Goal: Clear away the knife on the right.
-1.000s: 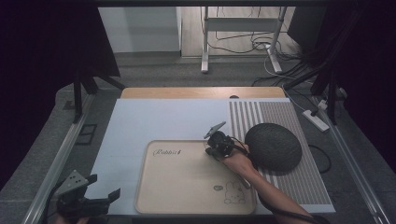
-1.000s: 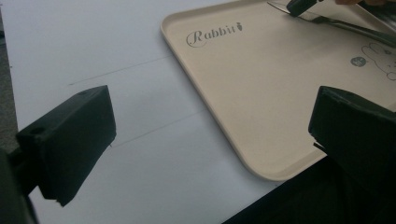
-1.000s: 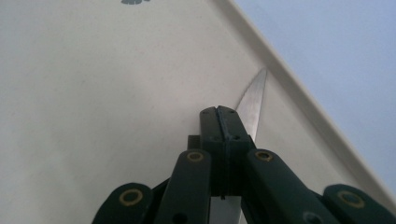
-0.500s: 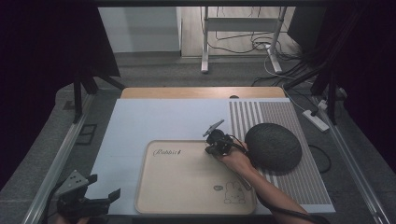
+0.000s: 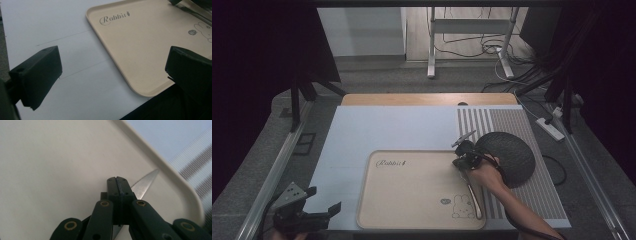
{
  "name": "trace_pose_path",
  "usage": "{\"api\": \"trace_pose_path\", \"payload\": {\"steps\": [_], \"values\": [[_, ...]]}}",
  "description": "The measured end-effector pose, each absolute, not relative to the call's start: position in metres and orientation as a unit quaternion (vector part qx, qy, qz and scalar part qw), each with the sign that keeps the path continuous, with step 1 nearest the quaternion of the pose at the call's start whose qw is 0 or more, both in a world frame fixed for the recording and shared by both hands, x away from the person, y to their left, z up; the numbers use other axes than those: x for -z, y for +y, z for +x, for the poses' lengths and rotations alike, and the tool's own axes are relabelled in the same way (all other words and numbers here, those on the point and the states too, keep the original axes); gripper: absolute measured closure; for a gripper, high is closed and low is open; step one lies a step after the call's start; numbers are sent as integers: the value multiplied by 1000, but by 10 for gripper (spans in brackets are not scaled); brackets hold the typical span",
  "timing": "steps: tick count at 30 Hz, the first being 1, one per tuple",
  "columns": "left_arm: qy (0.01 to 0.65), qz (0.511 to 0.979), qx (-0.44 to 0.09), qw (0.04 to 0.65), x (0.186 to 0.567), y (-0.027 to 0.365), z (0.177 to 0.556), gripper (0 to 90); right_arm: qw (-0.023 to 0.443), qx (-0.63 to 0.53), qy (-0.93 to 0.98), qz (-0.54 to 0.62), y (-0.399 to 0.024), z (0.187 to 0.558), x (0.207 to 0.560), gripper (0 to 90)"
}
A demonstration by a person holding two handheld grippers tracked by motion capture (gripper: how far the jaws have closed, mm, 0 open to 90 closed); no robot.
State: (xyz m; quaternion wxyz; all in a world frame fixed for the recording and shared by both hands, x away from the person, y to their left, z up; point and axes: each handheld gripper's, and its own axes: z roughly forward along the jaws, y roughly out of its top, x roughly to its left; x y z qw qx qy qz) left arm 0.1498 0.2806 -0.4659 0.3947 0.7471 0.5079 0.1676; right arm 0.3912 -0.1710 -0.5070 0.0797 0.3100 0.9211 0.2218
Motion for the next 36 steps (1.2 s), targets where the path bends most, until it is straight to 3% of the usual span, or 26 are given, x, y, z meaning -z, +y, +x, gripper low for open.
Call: {"api": "trace_pose_path", "payload": {"steps": [15,26,36], "values": [[507,748,-167,395,466,280,150,11,68,-239,910,331,-191,384,498,898],[506,750,-167,393,466,280,150,13,60,-260,907,326,-192,371,485,658],[506,749,-168,393,466,280,150,13,64,-268,905,326,-189,363,478,534]]}}
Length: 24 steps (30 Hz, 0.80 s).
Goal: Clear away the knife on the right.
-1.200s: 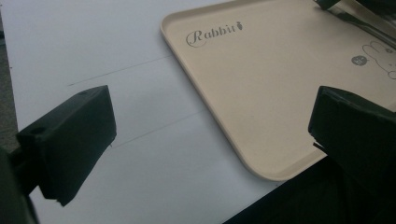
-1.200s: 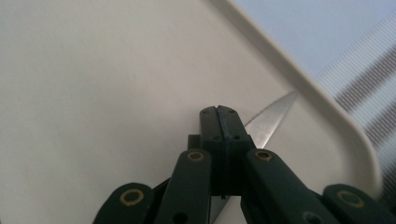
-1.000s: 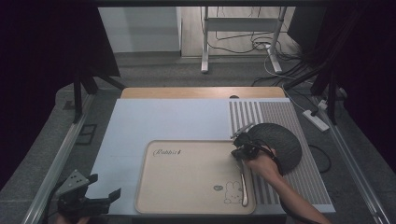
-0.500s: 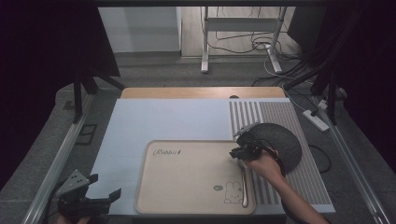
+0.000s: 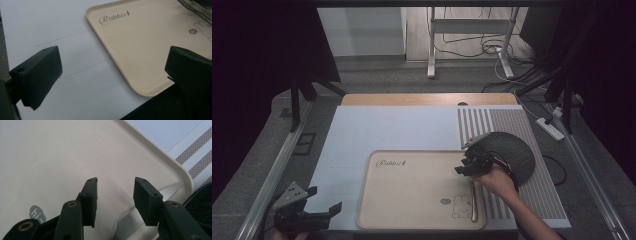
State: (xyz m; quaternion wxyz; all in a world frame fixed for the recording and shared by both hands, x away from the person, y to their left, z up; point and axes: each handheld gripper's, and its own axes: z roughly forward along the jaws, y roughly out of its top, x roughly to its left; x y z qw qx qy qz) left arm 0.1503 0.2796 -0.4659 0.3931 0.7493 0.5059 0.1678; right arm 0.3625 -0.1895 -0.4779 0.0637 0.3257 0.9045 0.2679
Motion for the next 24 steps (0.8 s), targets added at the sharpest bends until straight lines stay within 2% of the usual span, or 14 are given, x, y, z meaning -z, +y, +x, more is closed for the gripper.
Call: {"api": "trace_pose_path", "payload": {"steps": [7,8,13,14,18,21,24], "values": [[506,749,-169,393,466,280,150,14,67,-276,902,327,-192,357,472,436],[506,749,-168,393,466,280,150,14,70,-280,900,326,-194,354,471,390],[506,749,-169,393,466,280,150,14,79,-287,896,330,-198,349,468,303],[506,749,-169,393,466,280,150,14,81,-290,894,333,-200,347,466,246],[507,748,-169,393,466,280,150,15,84,-292,891,336,-203,344,466,153],[507,748,-169,394,466,280,150,15,81,-295,889,342,-205,344,467,129],[506,748,-169,394,466,280,150,14,77,-297,887,344,-209,342,467,68]]}}
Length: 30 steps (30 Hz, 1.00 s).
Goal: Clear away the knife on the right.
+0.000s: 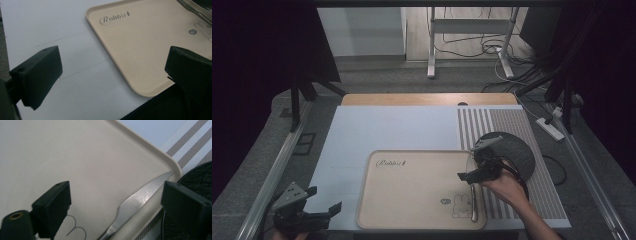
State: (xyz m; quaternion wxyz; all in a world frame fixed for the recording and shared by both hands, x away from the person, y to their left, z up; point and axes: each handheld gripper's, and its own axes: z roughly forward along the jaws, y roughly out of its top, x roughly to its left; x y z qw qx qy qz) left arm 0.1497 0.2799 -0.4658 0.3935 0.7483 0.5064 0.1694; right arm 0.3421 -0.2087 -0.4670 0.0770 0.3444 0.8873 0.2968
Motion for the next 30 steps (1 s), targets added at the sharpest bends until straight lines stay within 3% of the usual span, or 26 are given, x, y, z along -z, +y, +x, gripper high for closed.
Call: {"api": "trace_pose_path", "payload": {"steps": [10,30], "values": [[507,746,-169,397,466,281,149,14,83,-303,883,349,-222,330,466,2],[507,745,-171,398,466,281,148,14,102,-331,860,374,-255,299,456,0]]}}
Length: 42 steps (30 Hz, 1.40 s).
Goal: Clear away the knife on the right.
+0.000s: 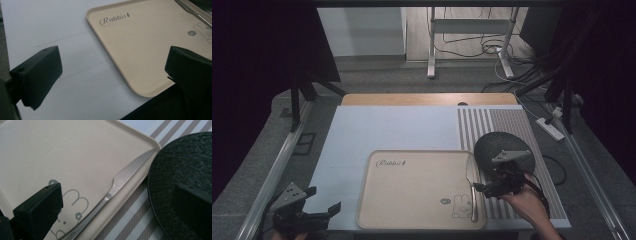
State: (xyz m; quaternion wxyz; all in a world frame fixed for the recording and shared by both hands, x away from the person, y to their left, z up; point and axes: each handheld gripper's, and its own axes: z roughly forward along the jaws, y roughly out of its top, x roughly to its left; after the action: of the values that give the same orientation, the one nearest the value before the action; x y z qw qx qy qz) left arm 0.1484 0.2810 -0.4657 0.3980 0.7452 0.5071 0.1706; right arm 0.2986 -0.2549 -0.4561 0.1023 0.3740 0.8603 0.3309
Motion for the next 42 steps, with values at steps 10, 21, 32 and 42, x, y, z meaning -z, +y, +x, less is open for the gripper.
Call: {"api": "trace_pose_path", "payload": {"steps": [10,21,32,42], "values": [[508,745,-170,398,466,281,148,14,109,-340,848,392,-272,284,454,0],[509,744,-169,398,466,281,149,14,116,-341,837,413,-292,268,452,0],[503,749,-170,396,465,280,149,12,120,-341,826,432,-311,252,452,0],[504,747,-170,398,466,281,149,9,136,-348,817,440,-319,238,446,0]]}}
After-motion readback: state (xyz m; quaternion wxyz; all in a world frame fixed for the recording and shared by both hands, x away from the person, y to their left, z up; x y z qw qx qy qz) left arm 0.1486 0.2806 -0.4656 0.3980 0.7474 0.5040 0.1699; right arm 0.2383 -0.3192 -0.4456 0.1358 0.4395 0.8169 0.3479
